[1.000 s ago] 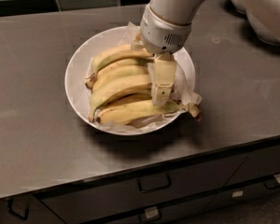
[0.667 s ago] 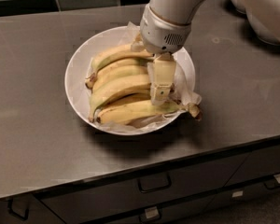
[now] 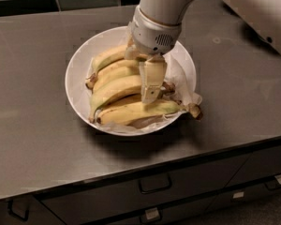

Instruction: Pick banana from white bowl

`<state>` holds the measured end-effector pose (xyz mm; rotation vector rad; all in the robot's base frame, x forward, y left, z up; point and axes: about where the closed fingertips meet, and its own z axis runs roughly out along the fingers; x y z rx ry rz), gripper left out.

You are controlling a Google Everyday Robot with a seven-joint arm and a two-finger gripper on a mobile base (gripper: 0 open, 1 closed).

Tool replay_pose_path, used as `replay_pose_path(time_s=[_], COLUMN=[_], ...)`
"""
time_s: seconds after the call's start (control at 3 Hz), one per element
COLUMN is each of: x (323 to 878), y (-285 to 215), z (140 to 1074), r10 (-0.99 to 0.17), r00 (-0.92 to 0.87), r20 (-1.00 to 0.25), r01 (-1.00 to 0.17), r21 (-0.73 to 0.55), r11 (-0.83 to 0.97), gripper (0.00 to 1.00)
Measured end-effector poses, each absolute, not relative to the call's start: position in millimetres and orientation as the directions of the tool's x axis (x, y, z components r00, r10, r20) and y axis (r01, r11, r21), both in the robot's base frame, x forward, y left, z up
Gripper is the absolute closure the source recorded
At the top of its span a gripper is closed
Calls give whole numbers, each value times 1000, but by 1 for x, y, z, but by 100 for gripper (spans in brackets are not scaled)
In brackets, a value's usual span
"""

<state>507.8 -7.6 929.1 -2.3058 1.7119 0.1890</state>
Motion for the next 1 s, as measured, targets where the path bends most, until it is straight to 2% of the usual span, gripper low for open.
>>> replay_pose_path(time_s=[1.0], x=[506], y=[-8], z=[930], r10=[-923], r00=[291], r20=[-251], r01=[-955], r21=[-136], r11=[-264], gripper=[31])
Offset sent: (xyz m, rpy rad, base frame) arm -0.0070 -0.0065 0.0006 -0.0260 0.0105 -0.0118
